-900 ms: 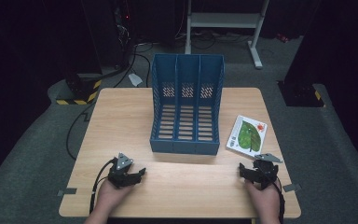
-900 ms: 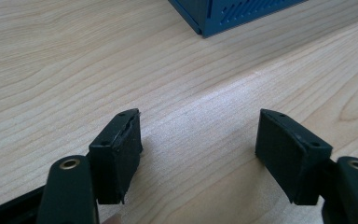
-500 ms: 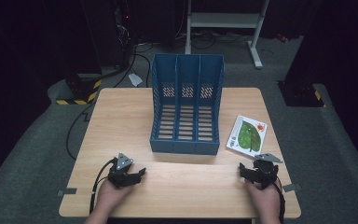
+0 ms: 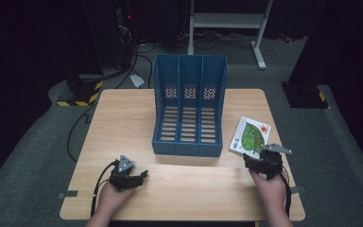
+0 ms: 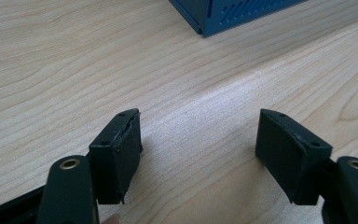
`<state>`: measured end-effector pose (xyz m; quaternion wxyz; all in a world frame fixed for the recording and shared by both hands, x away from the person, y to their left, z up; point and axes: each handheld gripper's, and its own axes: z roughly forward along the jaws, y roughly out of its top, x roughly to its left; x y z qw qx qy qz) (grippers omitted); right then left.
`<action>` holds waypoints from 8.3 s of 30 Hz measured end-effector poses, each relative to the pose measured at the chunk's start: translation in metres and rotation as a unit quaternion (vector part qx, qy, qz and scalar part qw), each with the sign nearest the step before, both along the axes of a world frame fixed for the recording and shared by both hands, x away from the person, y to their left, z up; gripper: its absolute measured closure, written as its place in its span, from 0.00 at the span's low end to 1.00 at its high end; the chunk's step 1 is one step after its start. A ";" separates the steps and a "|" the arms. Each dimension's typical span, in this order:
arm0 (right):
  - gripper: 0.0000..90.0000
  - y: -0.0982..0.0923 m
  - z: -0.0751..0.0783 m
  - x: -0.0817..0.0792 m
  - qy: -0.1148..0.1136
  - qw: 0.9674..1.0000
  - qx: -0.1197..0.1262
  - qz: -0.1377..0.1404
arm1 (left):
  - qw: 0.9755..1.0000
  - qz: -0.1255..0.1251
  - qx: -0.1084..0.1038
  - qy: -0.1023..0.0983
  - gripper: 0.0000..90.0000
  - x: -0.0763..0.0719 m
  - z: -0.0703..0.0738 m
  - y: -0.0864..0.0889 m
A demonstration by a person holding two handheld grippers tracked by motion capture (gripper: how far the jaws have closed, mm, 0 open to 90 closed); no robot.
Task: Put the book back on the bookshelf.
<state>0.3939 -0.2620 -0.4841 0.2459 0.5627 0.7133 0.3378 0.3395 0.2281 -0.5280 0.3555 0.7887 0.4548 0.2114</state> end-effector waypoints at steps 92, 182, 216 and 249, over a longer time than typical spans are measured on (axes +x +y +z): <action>0.37 0.041 -0.013 0.136 0.048 0.999 -0.021 -0.005 | 1.000 0.014 -0.002 0.002 0.35 -0.002 0.000 0.001; 0.38 0.036 -0.025 -0.024 0.068 0.996 0.023 0.062 | 0.999 -0.032 0.009 -0.005 0.47 -0.012 0.003 -0.019; 0.56 0.046 -0.028 -0.108 0.046 0.995 -0.048 0.072 | 0.996 -0.085 -0.007 -0.008 0.51 -0.036 0.010 -0.091; 0.49 0.084 -0.012 -0.103 0.025 0.993 -0.008 0.118 | 0.997 -0.062 -0.036 -0.015 0.59 -0.019 0.008 -0.076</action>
